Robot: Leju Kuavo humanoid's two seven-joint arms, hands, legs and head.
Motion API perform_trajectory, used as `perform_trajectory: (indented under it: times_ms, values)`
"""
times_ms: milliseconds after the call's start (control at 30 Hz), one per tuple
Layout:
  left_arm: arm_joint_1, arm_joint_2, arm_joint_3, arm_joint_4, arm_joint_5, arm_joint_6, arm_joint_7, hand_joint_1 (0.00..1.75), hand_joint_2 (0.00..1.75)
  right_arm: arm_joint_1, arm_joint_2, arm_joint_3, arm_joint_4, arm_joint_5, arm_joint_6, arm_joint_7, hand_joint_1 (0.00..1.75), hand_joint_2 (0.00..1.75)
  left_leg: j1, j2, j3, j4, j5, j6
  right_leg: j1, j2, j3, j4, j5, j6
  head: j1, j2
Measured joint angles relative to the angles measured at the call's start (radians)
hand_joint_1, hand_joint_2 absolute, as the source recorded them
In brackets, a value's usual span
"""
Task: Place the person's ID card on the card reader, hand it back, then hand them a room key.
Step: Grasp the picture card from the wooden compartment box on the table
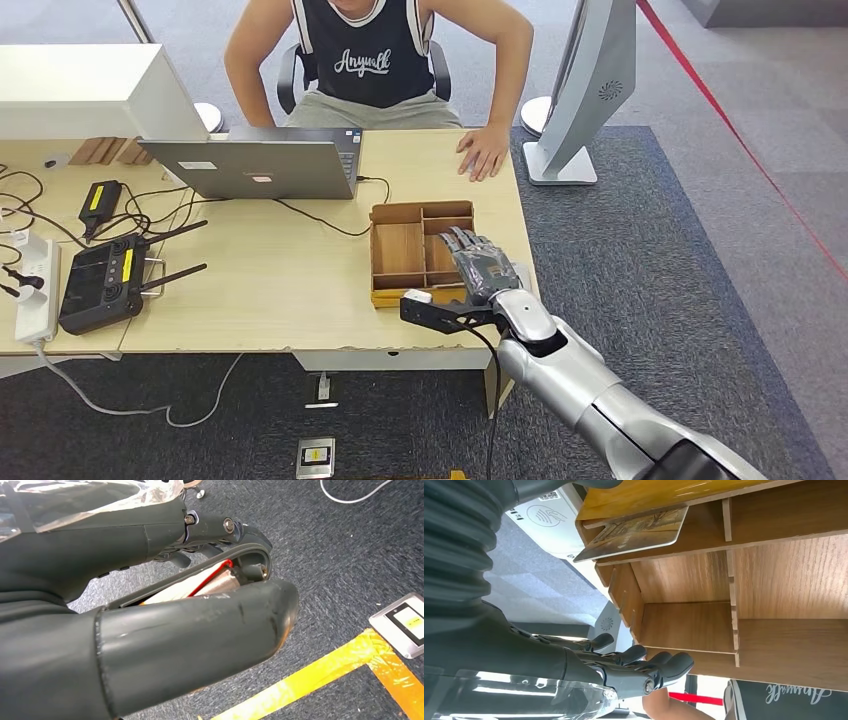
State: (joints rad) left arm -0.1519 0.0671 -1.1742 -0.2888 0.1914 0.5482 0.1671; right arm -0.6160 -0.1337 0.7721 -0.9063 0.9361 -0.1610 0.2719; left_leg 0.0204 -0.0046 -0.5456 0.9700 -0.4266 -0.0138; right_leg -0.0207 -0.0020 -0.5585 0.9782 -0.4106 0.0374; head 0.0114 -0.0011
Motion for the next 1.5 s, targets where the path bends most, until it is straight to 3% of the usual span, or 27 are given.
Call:
perform_trajectory:
  times_ms: [467,500,633,667,1200,1500]
  values:
    - [0.003,-0.001,0.0,0.0,0.0,0.003,0.004,0.0,0.0,0.011,-0.012,0.007,0.031,-0.008,-0.007,-0.008,0.0,1.75,0.0,0.0,0.0,0.0,0.0,0.0,0.0,0.0,0.0,0.0,0.0,0.0,0.0,0.0]
    - [0.003,-0.001,0.0,0.0,0.0,0.004,0.005,0.0,0.0,0.013,-0.011,0.008,0.034,-0.008,-0.008,-0.01,0.08,1.75,0.0,0.0,0.0,0.0,0.0,0.0,0.0,0.0,0.0,0.0,0.0,0.0,0.0,0.0]
    - [0.005,-0.002,0.0,0.0,-0.002,0.006,0.008,0.0,0.0,0.015,-0.011,0.013,0.042,-0.009,-0.01,-0.014,1.64,1.75,0.0,0.0,0.0,0.0,0.0,0.0,0.0,0.0,0.0,0.0,0.0,0.0,0.0,0.0]
    - [0.005,-0.003,0.0,0.0,-0.002,0.006,0.008,0.0,0.0,0.015,-0.011,0.013,0.045,-0.009,-0.009,-0.015,1.71,1.75,0.0,0.0,0.0,0.0,0.0,0.0,0.0,0.0,0.0,0.0,0.0,0.0,0.0,0.0]
    - [0.008,-0.004,0.0,0.0,-0.006,0.006,0.009,0.0,0.0,0.015,-0.005,0.014,0.068,-0.02,-0.008,-0.027,1.75,1.75,0.0,0.0,0.0,0.0,0.0,0.0,0.0,0.0,0.0,0.0,0.0,0.0,0.0,0.0]
    - [0.009,-0.006,0.0,0.0,-0.008,0.006,0.009,0.0,0.0,0.014,0.01,0.017,0.071,-0.021,-0.007,-0.037,1.61,1.75,0.0,0.0,0.0,0.0,0.0,0.0,0.0,0.0,0.0,0.0,0.0,0.0,0.0,0.0]
